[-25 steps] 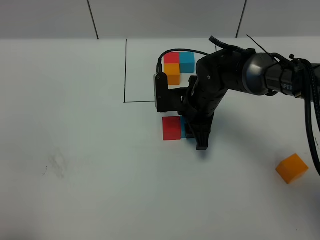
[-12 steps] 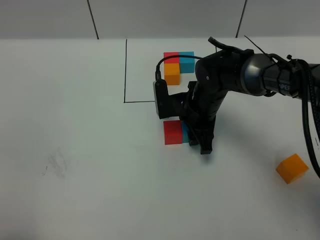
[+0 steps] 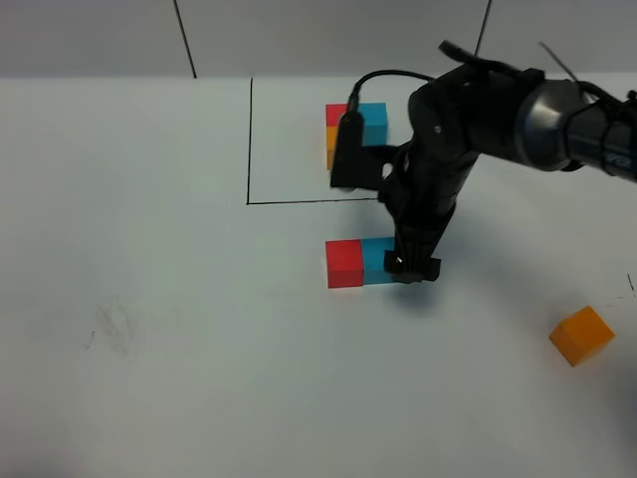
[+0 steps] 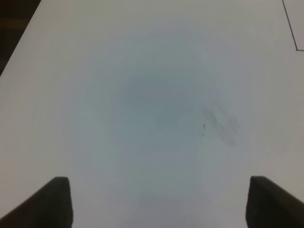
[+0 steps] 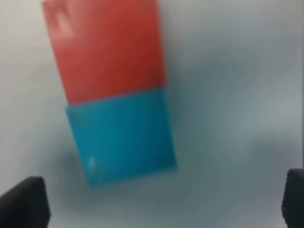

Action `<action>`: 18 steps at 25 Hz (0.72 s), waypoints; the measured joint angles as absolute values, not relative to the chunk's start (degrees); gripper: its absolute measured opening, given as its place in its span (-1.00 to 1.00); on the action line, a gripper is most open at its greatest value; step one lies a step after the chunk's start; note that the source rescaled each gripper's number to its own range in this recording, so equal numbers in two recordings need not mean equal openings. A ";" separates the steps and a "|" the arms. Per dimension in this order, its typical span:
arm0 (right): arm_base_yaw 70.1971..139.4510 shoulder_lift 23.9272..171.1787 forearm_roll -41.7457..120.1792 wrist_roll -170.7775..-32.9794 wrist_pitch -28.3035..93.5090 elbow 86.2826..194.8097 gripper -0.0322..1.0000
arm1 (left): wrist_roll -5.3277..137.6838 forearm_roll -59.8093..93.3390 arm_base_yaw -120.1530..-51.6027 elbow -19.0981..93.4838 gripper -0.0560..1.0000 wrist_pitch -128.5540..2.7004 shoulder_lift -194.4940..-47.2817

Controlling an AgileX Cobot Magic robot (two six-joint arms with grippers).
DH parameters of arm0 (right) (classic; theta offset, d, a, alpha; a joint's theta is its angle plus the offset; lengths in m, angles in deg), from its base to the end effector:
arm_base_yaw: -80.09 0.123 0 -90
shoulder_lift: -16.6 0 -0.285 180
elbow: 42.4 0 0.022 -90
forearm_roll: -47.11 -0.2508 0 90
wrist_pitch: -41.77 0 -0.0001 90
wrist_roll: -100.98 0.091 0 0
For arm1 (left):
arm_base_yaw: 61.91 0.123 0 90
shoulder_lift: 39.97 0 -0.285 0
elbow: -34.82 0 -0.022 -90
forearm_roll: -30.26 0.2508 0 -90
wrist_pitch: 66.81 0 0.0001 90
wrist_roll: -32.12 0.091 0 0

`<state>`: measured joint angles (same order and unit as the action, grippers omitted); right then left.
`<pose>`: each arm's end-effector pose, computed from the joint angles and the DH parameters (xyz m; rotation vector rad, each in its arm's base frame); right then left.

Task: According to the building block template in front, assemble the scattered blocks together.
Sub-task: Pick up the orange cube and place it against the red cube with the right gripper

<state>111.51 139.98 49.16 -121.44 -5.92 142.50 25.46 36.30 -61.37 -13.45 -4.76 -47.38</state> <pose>0.3506 0.2114 0.1724 -1.7681 2.3027 -0.0762 -0.0077 0.0084 0.2773 -0.1358 2.0462 0.0599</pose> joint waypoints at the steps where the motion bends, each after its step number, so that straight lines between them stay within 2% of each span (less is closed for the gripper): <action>1: 110.49 138.62 49.29 -116.17 -6.97 141.78 0.99 | 25.46 36.30 -61.37 -13.45 0.39 -4.76 -47.38; 6: 106.33 127.75 53.87 -88.86 -6.26 132.35 0.95 | 25.46 36.30 -61.37 -13.45 0.39 -4.76 -47.38; 9: 104.17 119.97 56.70 -79.59 -3.31 124.85 0.94 | 25.46 36.30 -61.37 -13.45 0.39 -4.76 -47.38; 18: 100.81 112.27 55.96 -76.27 1.59 107.24 0.94 | 25.46 36.30 -61.37 -13.45 0.39 -4.76 -47.38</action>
